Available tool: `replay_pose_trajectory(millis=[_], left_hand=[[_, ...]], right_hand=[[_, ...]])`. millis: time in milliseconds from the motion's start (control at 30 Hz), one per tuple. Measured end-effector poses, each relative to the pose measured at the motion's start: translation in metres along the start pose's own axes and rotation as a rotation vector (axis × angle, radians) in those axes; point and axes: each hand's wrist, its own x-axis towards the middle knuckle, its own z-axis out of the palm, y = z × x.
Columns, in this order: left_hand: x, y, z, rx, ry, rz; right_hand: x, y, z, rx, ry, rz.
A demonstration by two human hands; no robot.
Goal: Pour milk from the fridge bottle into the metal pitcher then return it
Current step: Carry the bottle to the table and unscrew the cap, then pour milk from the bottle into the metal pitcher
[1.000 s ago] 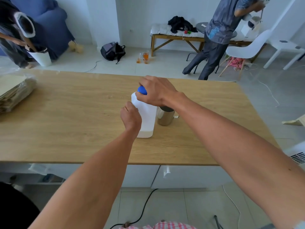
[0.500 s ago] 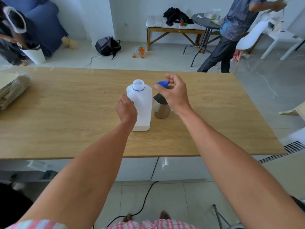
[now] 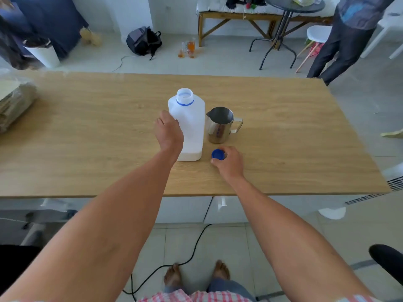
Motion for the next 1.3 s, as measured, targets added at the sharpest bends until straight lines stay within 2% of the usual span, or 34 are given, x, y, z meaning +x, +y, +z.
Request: replay_pose_trajectory(millis=[267,367,467,567,800,1100,1300], left_hand=[[-0.003,0.000,-0.001,0.038,0.015,0.027],[-0.004,0.001,-0.001,0.028,-0.004,0.046],[-0.004,0.001,-0.001,0.008,0.006,0.040],[-0.003,0.001,0.000,-0.006,0.017,0.014],[-0.002,-0.001,0.000,-0.036,0.013,-0.016],[-0.001,0.000,0.001,-0.053,0.008,-0.001],[0.000,0.008,-0.003,-0.010,-0.016,-0.044]], right_hand=[[-0.001,0.001,0.003,-0.128,-0.012,0.002],[-0.002,-0.009,-0.007,-0.041,0.011,0.006],[0.008,-0.028,-0.027,0.138,0.129,0.017],[0.030,-0.050,-0.052,0.108,0.195,-0.040],[0.086,-0.060,-0.071,-0.034,-0.090,0.158],[0.060,-0.060,-0.065,0.250,-0.049,0.226],[0.048,-0.054,-0.059,0.342,-0.151,0.262]])
